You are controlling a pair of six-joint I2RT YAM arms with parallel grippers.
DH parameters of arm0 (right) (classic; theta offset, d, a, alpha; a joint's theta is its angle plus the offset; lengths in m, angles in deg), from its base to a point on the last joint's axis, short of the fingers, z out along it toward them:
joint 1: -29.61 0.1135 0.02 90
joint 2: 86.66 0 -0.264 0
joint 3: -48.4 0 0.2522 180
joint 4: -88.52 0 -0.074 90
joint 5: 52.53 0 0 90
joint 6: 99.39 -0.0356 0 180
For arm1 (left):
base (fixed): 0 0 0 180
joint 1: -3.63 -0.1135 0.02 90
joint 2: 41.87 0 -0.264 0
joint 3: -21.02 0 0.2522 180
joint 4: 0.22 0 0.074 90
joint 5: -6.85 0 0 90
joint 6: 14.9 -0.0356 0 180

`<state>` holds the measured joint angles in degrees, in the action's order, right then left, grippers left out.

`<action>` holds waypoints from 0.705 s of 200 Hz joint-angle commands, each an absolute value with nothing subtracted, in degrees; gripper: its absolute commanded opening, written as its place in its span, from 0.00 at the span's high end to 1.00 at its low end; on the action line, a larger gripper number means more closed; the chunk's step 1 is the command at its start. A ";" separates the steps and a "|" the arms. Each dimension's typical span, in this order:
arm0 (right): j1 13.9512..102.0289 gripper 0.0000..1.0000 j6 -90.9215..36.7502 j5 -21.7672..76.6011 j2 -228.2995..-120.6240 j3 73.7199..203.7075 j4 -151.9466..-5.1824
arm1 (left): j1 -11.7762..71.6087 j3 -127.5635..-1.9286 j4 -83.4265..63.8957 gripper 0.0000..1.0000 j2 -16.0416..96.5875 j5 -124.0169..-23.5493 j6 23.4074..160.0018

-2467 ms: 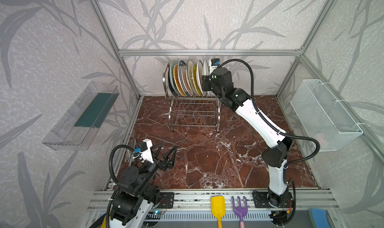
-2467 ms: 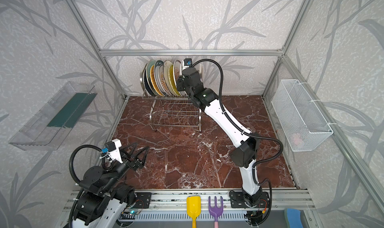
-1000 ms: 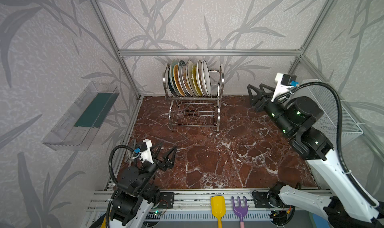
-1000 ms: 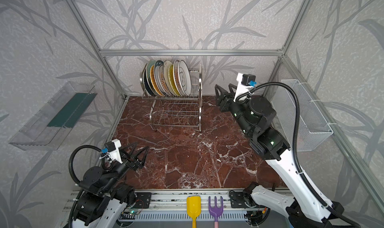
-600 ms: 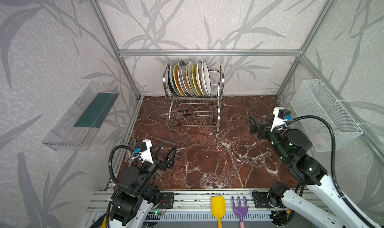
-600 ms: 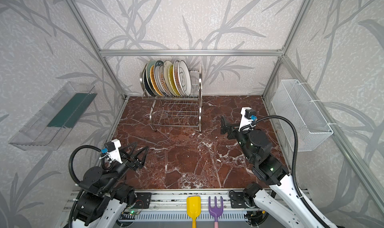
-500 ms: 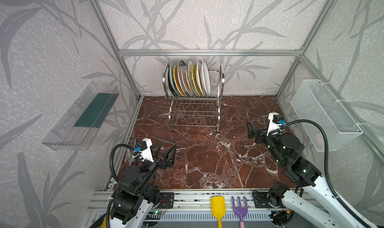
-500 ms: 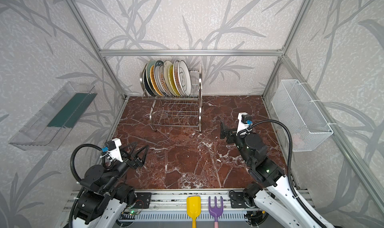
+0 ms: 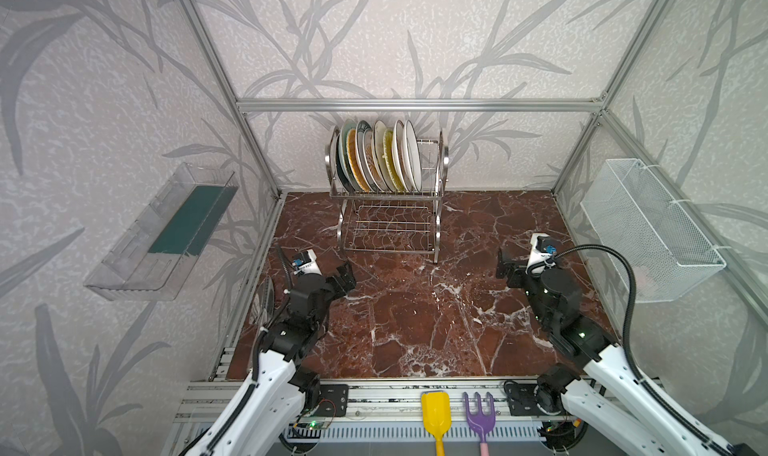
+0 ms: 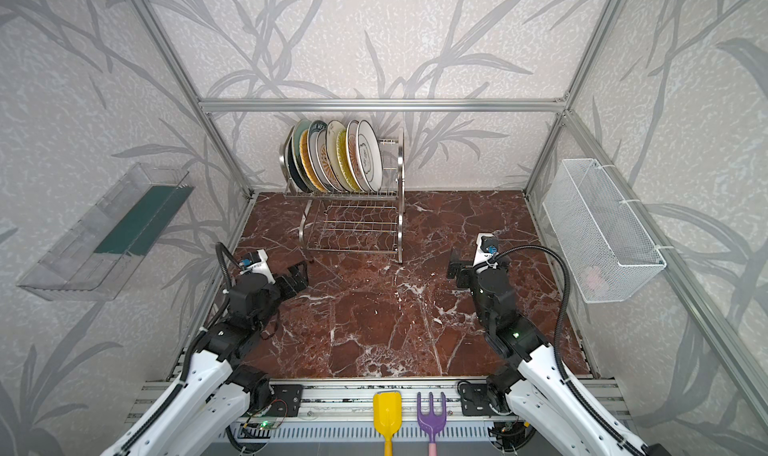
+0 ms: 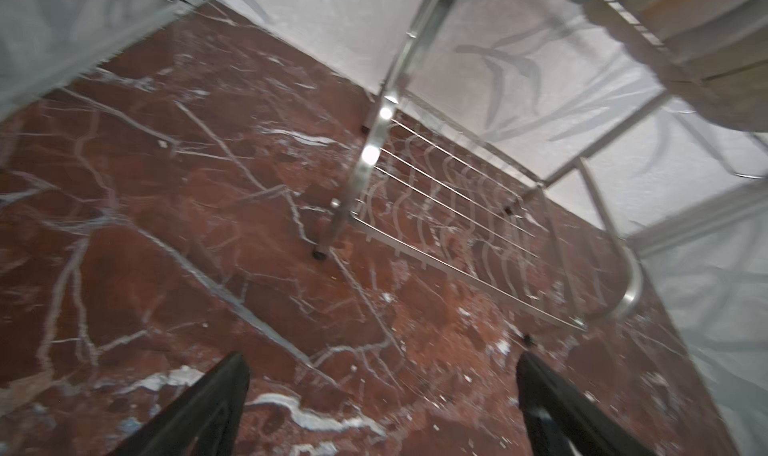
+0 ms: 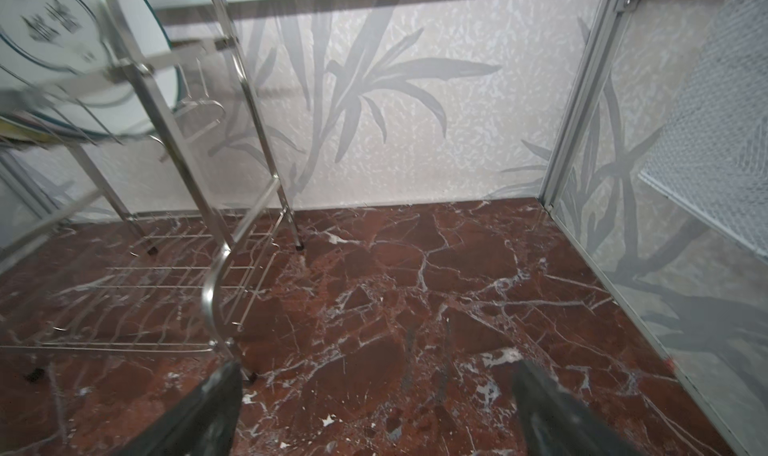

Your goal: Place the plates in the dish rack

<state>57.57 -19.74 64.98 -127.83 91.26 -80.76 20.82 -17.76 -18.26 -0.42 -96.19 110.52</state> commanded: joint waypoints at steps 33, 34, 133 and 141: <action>43.41 0.00 -19.07 52.39 -137.91 81.60 -98.38 | 18.45 -19.68 -2.71 0.01 13.51 -118.19 96.58; 43.14 0.00 -19.02 52.09 -137.99 81.46 -99.21 | 18.38 -19.57 -2.19 0.01 13.77 -118.29 96.56; 40.24 0.01 -12.38 50.39 -156.65 73.22 -128.78 | 12.08 -18.73 16.03 0.01 27.85 -112.86 86.32; 40.18 0.01 -12.44 49.83 -158.17 73.26 -130.54 | 12.12 -18.44 14.60 0.01 26.79 -112.19 85.49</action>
<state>40.55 -13.55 51.58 -154.41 73.91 -120.04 12.53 -17.45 12.67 28.61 -113.44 89.05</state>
